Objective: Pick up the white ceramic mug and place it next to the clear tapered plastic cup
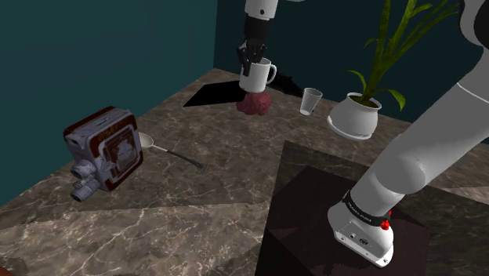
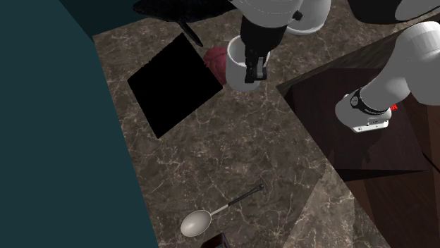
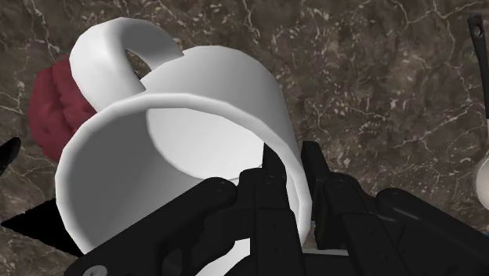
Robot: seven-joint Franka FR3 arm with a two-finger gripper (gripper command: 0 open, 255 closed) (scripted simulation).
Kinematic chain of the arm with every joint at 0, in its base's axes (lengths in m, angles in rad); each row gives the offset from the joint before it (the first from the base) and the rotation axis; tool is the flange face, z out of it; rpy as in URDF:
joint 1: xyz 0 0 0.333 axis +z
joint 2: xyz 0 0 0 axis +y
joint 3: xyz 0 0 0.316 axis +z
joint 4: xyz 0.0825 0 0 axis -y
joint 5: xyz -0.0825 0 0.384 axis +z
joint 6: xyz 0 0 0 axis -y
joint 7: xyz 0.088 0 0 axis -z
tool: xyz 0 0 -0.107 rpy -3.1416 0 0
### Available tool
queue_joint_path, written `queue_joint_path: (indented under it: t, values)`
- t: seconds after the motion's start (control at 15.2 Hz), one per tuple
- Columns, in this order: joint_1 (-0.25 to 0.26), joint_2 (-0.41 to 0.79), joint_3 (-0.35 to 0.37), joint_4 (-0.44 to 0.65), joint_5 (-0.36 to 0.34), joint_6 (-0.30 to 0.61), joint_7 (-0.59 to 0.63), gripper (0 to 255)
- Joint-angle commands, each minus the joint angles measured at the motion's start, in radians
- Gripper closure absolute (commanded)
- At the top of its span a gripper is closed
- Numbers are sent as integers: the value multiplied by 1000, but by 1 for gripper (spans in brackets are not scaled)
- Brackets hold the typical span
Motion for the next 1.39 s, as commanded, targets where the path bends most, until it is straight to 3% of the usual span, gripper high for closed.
queue_joint_path:
  t: [0.0, 0.66, 1.32]
  values:
    - [-19, -51, -28, -57, 9, 7, -51, 255]
    - [-103, -229, -182, -236, -5, 5, -286, 255]
    - [-197, -309, -353, -303, -71, -7, -522, 255]
